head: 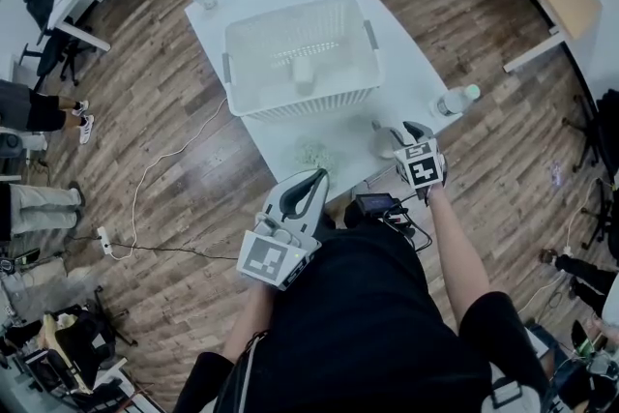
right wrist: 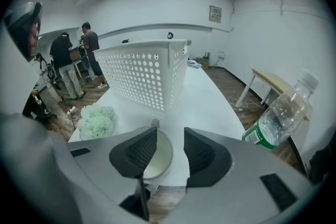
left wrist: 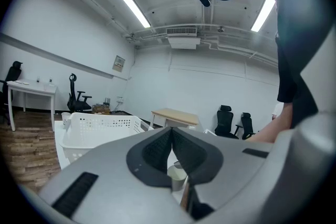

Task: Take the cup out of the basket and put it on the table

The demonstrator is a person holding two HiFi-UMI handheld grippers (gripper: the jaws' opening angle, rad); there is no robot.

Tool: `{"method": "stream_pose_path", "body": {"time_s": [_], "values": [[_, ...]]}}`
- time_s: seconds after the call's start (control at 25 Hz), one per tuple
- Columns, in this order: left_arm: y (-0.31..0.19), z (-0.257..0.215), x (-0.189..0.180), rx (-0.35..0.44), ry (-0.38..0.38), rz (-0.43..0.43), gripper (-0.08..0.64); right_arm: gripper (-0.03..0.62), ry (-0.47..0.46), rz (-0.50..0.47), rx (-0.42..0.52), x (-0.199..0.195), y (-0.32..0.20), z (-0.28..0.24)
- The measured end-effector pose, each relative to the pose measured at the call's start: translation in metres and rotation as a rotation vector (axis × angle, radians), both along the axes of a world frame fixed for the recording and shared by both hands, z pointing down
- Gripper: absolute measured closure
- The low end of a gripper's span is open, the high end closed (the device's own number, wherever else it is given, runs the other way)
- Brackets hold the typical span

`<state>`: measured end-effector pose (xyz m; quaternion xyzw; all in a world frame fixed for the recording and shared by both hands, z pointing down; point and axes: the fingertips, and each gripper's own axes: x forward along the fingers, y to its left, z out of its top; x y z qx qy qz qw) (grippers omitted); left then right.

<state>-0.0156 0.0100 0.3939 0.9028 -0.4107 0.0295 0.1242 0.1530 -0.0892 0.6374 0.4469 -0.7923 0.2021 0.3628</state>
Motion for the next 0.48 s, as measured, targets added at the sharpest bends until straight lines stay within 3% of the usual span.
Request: {"method": "stream_pose_path", "body": {"time_s": [0.32, 0.48], "values": [[0.0, 0.001, 0.0, 0.009, -0.008, 0.001, 0.551, 0.446, -0.062, 0.032, 0.108, 0.003, 0.005, -0.045], [-0.002, 0.003, -0.002, 0.001, -0.007, -0.003, 0.551, 0.456, -0.131, -0.011, 0.191, -0.017, 0.016, -0.079]]}}
